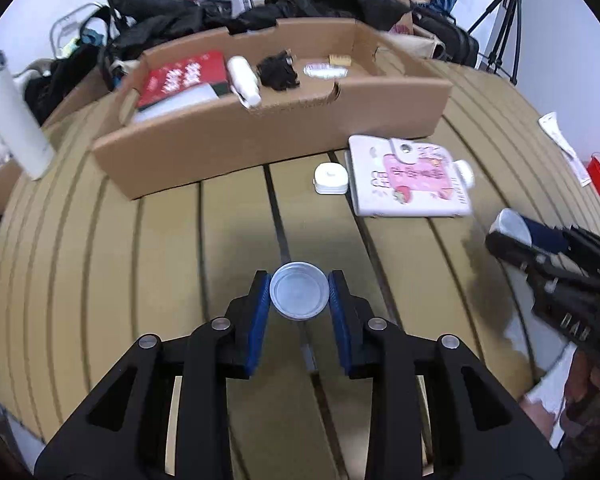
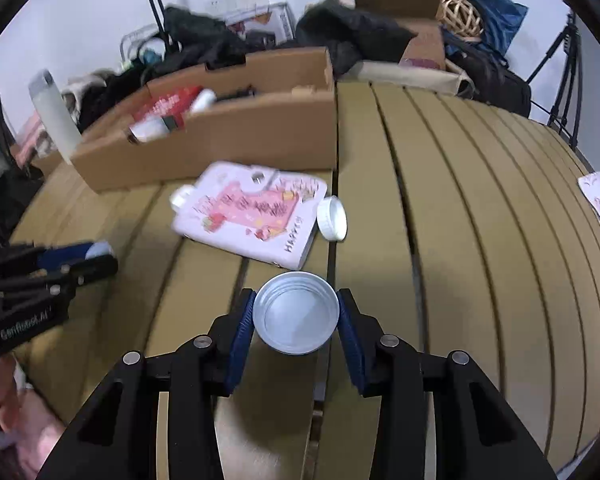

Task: Organize objects
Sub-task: 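Close the right gripper on the white round lid, then carry the lid into the cardboard tray and open the right gripper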

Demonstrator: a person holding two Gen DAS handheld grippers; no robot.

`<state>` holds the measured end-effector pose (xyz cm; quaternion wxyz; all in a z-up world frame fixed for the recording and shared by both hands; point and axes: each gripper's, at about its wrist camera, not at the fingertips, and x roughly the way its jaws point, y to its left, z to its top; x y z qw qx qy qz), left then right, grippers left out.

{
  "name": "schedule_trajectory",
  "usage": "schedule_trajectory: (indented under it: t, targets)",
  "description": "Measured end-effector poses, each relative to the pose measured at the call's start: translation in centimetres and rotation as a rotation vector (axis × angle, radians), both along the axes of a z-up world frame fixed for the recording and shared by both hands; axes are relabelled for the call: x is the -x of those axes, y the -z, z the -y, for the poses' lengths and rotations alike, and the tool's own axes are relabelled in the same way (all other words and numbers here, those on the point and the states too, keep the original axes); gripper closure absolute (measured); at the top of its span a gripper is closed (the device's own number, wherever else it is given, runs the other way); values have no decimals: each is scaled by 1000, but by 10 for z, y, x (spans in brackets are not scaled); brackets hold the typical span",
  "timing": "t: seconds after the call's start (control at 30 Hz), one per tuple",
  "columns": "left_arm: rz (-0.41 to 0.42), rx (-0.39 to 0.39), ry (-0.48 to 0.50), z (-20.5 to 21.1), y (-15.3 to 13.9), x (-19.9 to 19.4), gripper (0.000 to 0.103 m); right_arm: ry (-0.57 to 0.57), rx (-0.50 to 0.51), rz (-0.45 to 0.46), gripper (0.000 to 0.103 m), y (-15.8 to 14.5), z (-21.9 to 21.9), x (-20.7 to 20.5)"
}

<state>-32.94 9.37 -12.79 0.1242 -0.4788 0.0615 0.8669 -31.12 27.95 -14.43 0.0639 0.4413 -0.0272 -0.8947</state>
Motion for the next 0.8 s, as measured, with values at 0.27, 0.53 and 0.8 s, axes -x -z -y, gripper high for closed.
schedule_trajectory:
  t: [0.27,0.53,0.8]
  targets:
    - [-57,-100,-80,34,-49,-65,77,20,-4,-32,59,-42,-8,-55]
    - [-108,-125,-105,44,-78,-88,77,-18,36,-74,59,-63,3,-95]
    - [-114,-172,-68,38,-92,-63,77,-41,72,-99,59,-76,1,-83]
